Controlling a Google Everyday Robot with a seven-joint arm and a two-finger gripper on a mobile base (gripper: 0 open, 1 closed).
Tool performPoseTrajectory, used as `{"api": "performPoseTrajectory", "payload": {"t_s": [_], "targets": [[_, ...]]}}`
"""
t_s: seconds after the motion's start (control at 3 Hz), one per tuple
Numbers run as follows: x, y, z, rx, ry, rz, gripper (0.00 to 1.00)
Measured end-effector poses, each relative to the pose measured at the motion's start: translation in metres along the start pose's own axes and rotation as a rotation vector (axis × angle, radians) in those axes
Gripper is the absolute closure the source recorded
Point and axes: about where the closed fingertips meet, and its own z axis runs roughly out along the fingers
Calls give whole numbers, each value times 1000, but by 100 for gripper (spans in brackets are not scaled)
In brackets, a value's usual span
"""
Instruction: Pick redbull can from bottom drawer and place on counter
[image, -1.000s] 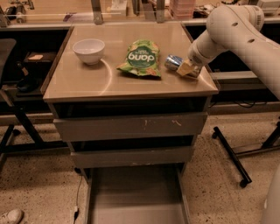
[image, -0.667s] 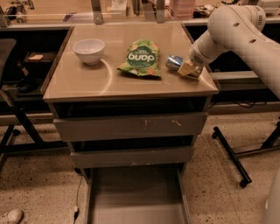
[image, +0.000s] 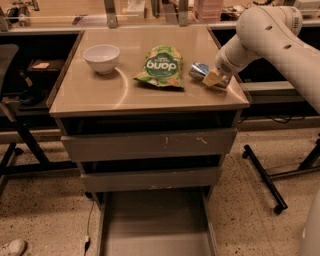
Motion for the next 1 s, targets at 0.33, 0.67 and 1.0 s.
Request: {"api": "performPoseTrajectory", "payload": {"t_s": [0.33, 0.67, 1.0], "targets": [[0, 0, 0, 0, 0, 0, 12], [0, 0, 0, 0, 0, 0, 0], [0, 0, 0, -1, 0, 0, 0]]}}
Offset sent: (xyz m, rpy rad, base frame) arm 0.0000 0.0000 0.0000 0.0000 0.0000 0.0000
